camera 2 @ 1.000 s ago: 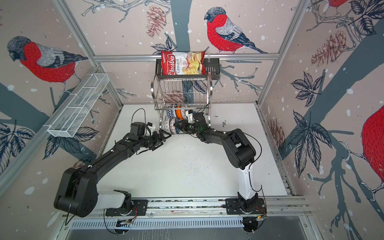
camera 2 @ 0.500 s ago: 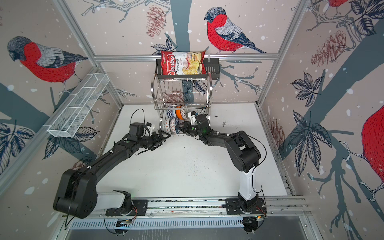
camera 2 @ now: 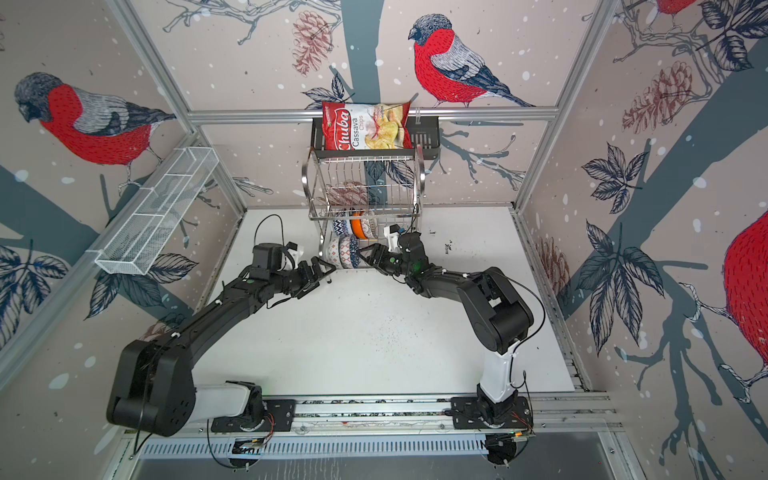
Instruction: Load the bowls into the dish rack
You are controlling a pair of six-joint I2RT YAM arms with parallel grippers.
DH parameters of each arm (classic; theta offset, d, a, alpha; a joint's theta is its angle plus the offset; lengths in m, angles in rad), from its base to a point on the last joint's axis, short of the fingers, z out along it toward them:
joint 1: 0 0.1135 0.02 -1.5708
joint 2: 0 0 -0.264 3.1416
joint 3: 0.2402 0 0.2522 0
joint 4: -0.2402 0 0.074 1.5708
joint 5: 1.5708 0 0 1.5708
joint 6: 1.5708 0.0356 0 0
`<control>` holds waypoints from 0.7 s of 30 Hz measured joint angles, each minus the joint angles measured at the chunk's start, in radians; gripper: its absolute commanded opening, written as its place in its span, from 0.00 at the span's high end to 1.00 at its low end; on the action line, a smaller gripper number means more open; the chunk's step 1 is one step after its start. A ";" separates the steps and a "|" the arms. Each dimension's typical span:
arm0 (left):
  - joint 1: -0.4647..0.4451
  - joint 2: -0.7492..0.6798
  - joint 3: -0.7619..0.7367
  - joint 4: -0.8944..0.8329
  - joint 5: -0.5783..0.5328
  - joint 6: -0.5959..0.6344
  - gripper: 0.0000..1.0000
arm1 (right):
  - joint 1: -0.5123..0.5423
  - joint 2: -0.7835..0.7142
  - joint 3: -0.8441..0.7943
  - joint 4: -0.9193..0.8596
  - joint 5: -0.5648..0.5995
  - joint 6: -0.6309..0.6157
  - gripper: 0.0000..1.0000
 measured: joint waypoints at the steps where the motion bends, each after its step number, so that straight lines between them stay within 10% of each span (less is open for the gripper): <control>1: 0.004 0.000 0.003 -0.006 0.000 0.004 0.02 | -0.003 -0.006 -0.006 0.000 0.001 0.000 0.27; 21: 0.091 -0.032 -0.040 -0.021 0.001 0.023 0.02 | -0.063 -0.186 -0.119 -0.149 0.018 -0.077 0.01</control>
